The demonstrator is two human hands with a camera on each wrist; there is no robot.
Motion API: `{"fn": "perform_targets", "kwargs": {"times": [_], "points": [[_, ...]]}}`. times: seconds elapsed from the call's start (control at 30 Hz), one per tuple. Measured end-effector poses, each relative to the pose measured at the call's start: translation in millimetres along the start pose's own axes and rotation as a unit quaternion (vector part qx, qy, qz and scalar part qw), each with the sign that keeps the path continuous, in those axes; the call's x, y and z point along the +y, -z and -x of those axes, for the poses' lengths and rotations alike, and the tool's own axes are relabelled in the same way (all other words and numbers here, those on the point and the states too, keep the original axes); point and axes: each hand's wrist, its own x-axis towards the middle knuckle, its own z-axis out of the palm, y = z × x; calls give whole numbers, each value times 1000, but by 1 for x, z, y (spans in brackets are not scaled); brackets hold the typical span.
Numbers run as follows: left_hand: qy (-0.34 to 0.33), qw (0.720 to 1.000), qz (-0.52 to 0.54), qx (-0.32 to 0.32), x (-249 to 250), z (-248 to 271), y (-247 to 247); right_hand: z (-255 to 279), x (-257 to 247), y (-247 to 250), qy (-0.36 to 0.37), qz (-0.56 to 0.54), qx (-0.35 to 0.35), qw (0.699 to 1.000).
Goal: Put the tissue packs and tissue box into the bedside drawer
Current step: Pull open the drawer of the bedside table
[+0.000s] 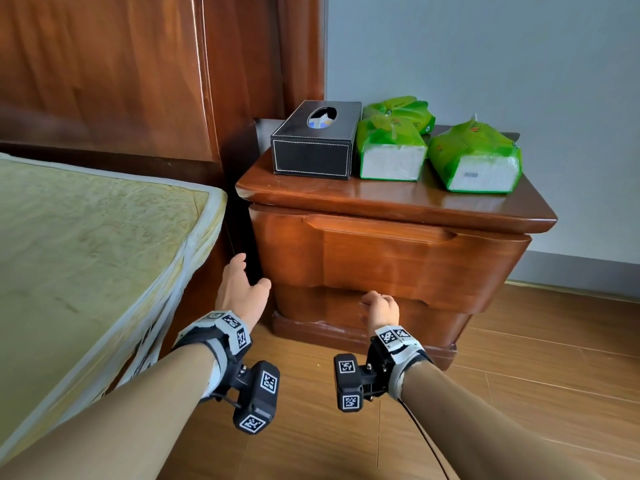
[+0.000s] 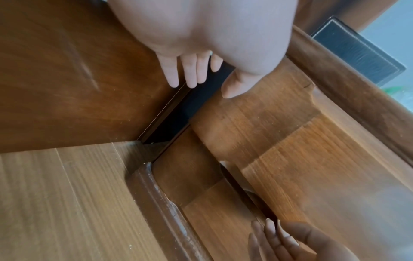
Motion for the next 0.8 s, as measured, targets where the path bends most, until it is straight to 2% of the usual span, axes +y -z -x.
{"fn": "perform_targets", "kwargs": {"times": [0.27,0.37,0.53,0.63,0.7,0.8], "points": [[-102,994,-48,15,27,10,16,19,10,12,-14,23,0,1000],[-109,992,-67,20,33,12,16,25,8,16,2,89,-7,996],[-139,983,-108,55,38,13,14,31,3,27,-2,134,-19,991],[-191,965,-160,82,45,13,10,38,-11,50,88,271,-35,958],[-231,949,-200,75,52,18,5,47,-30,67,161,361,-46,917],[-288,921,-258,40,64,26,-5,61,-65,85,256,438,-76,858]]}}
